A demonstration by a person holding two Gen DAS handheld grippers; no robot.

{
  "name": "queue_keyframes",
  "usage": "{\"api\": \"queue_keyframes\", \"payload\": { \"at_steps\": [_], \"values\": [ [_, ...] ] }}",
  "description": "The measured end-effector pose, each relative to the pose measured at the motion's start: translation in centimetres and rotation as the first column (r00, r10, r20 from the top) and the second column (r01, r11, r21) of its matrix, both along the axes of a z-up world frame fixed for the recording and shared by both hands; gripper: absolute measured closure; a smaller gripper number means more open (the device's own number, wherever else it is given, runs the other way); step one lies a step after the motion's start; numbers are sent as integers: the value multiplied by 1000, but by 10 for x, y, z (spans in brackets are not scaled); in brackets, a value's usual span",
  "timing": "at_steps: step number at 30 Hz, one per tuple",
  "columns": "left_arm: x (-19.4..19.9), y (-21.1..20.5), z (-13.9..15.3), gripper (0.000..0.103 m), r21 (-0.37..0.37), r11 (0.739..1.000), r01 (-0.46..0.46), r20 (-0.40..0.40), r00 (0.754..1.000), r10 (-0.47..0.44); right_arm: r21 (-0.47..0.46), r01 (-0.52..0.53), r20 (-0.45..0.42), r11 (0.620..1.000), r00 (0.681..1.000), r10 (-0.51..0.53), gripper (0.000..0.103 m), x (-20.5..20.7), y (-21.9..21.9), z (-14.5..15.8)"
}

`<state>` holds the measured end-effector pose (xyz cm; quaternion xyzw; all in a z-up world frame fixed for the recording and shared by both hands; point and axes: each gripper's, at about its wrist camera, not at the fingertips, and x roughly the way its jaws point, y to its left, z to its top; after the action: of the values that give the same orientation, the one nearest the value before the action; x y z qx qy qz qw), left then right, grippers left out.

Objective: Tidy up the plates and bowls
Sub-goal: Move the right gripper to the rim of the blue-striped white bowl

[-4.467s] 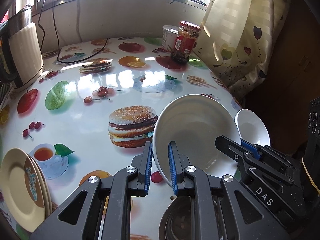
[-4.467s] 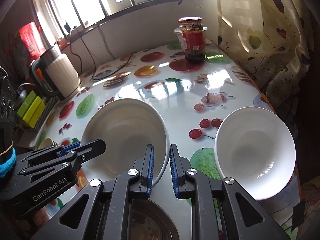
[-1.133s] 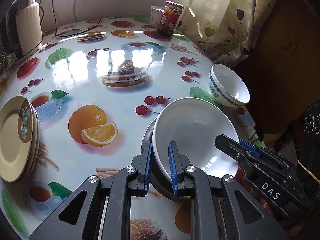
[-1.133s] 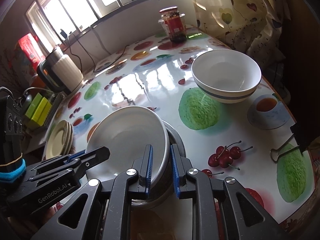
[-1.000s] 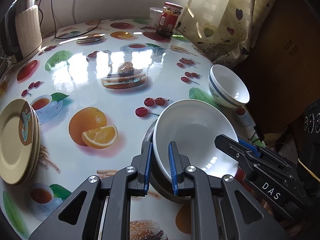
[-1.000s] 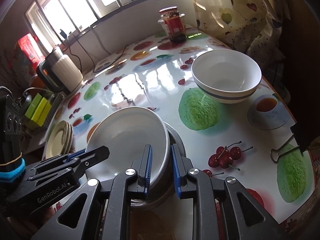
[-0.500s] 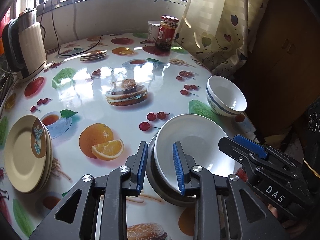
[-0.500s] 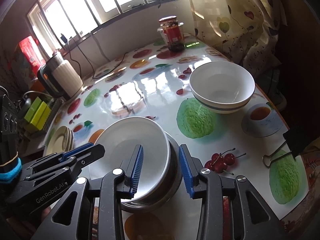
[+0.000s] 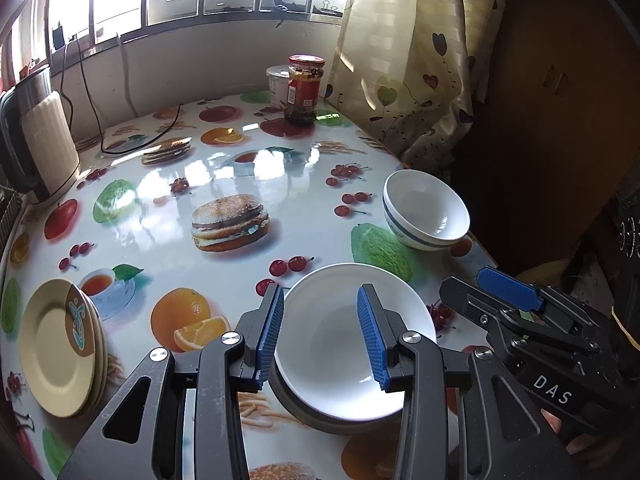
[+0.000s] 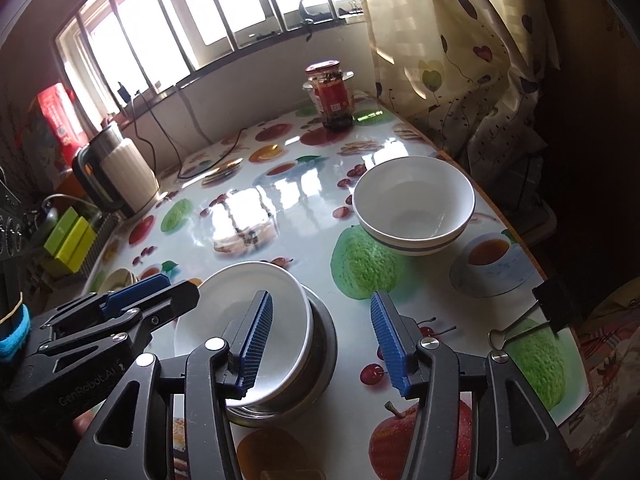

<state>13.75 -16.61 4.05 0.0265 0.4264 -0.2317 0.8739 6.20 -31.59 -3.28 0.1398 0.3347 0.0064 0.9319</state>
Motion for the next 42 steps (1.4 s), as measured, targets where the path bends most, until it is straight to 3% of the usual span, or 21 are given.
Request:
{"api": "queue_keyframes", "payload": {
  "at_steps": [19,42],
  "values": [
    [22,-59,7,63,30,999,44,21,999,-45,-30,119,22,992,993,-118,45,8,-71,7],
    [80,-120,-27,63,34,999,22,-150,988,-17,-65,139,-51,988,988,-143,40,66,-119,-13]
  ]
}}
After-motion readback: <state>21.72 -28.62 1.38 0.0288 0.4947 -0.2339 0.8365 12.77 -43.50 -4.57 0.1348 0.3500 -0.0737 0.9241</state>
